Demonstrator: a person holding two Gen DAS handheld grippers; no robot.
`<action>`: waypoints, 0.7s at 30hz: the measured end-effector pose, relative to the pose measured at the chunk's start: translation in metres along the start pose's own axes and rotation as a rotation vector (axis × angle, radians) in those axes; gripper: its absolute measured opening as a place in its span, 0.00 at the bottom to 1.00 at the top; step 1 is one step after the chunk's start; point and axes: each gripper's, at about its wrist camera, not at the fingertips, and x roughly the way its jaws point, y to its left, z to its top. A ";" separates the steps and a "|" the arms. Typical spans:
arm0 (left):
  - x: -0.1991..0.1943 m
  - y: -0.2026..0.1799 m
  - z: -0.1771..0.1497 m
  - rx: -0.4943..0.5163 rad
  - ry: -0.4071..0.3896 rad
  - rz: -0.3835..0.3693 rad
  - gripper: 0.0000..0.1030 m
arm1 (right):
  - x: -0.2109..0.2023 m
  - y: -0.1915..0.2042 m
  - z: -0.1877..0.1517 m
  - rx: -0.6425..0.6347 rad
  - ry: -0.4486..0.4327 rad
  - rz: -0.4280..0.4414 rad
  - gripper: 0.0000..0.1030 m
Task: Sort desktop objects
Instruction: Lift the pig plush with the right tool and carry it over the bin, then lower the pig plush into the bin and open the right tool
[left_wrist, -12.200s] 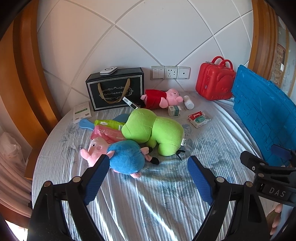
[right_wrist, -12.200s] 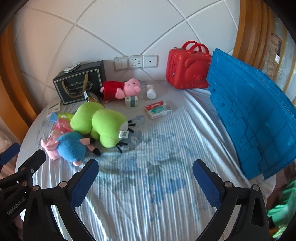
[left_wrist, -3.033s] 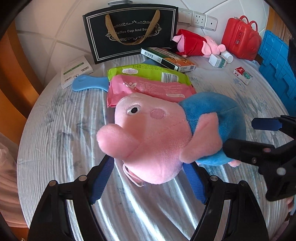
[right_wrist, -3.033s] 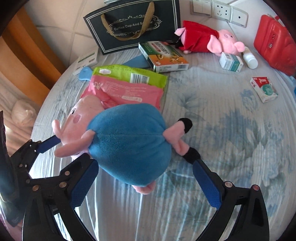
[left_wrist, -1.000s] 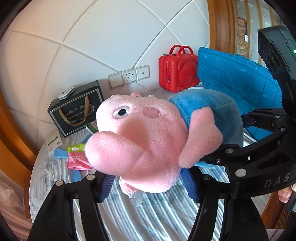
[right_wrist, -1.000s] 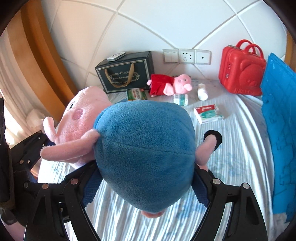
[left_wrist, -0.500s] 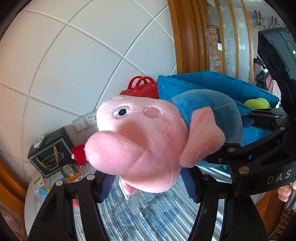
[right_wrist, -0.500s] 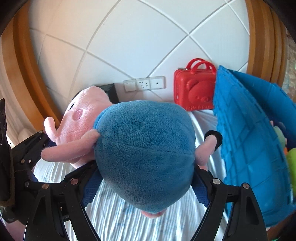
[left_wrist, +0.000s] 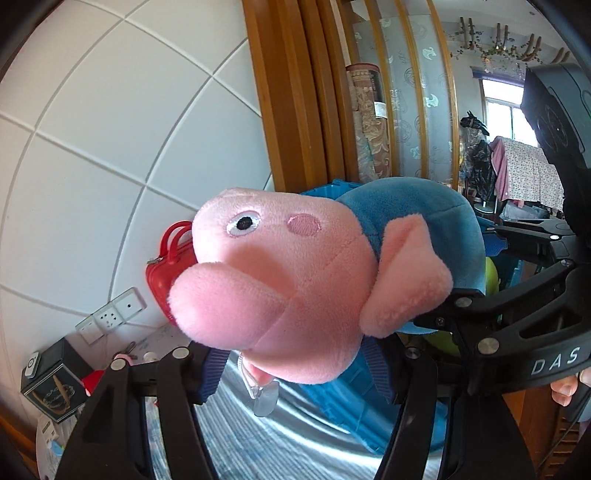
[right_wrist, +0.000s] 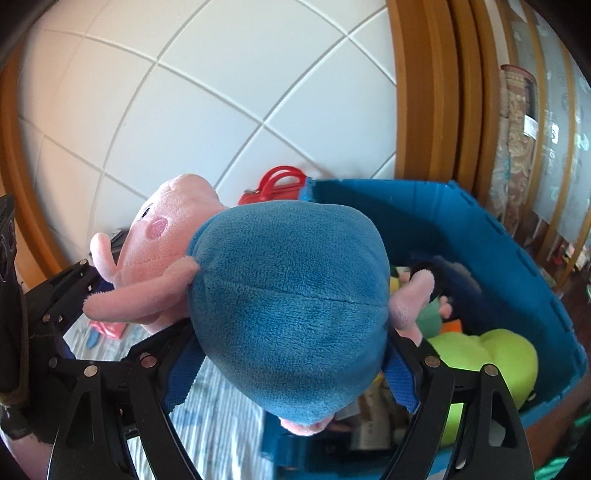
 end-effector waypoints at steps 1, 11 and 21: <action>0.010 -0.011 0.008 0.003 0.007 -0.010 0.62 | -0.001 -0.014 0.002 0.010 -0.002 -0.008 0.83; 0.098 -0.102 0.054 0.046 0.134 -0.063 0.65 | 0.011 -0.142 0.006 0.121 0.036 -0.042 0.83; 0.153 -0.140 0.045 0.069 0.322 -0.052 0.66 | 0.033 -0.214 -0.019 0.187 0.114 -0.071 0.84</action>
